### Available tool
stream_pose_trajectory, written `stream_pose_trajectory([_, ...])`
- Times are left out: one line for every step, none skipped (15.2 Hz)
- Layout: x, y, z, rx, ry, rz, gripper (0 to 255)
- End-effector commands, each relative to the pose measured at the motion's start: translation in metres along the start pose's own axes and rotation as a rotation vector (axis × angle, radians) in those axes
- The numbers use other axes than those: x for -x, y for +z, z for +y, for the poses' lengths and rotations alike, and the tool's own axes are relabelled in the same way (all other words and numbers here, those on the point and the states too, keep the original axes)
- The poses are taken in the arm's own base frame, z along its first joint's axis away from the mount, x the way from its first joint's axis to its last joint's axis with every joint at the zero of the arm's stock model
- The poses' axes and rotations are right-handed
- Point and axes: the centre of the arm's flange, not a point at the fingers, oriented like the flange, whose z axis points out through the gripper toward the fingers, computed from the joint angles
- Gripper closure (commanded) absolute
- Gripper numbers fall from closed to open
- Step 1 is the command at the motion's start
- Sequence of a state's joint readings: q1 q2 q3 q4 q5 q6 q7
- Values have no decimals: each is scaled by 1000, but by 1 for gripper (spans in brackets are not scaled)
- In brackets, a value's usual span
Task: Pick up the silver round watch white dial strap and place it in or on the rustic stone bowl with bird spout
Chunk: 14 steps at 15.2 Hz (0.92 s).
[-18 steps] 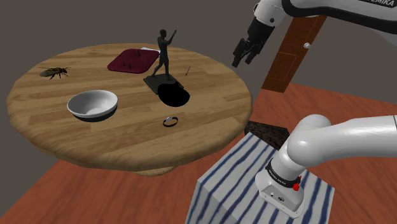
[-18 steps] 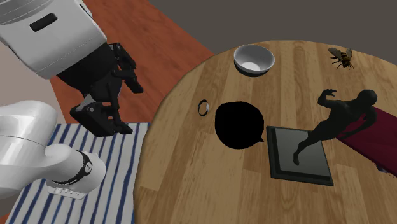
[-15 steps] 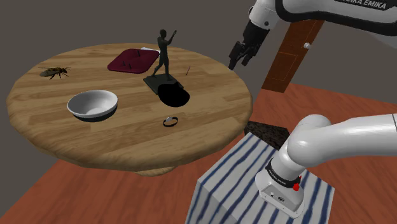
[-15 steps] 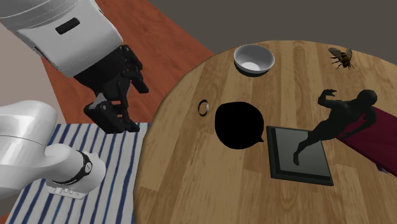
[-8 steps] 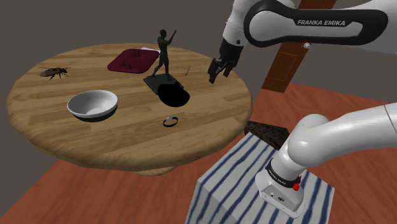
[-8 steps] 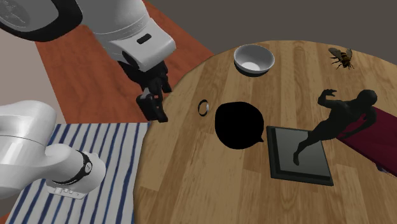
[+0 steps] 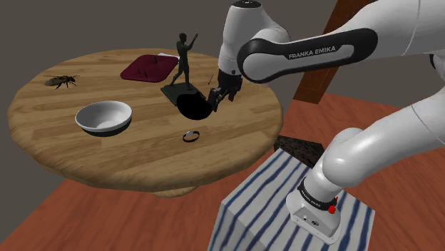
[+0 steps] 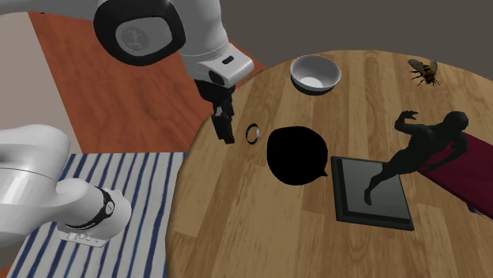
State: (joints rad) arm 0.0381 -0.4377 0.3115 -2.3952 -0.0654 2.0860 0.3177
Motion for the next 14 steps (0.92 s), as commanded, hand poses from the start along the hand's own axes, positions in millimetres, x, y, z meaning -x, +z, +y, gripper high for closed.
stream_pose_trajectory([-10, 20, -20, 17, -14, -5, 0])
stream_pose_trajectory([-15, 29, -30, 25, -21, -7, 0])
stream_pose_trajectory([-19, 39, -39, 34, -27, -10, 0])
stream_pose_trajectory([-23, 49, -49, 43, -34, -12, 0])
stream_pose_trajectory([-26, 59, -58, 52, -41, -15, 0])
stream_pose_trajectory([-30, 69, -68, 61, -48, -18, 0])
stream_pose_trajectory([-34, 79, -77, 70, -55, -20, 0])
stream_pose_trajectory([-38, 89, -86, 79, -61, -23, 0])
stream_pose_trajectory([-41, 100, -95, 88, -68, -26, 0])
stream_pose_trajectory([-42, 103, -98, 91, -71, -26, 0])
stream_pose_trajectory([-42, 108, -98, 91, -71, -26, 0])
stream_pose_trajectory([-42, 114, -97, 91, -71, -26, 0])
stream_pose_trajectory([-42, 119, -97, 91, -71, -26, 0])
stream_pose_trajectory([-42, 124, -96, 91, -71, -26, 0])
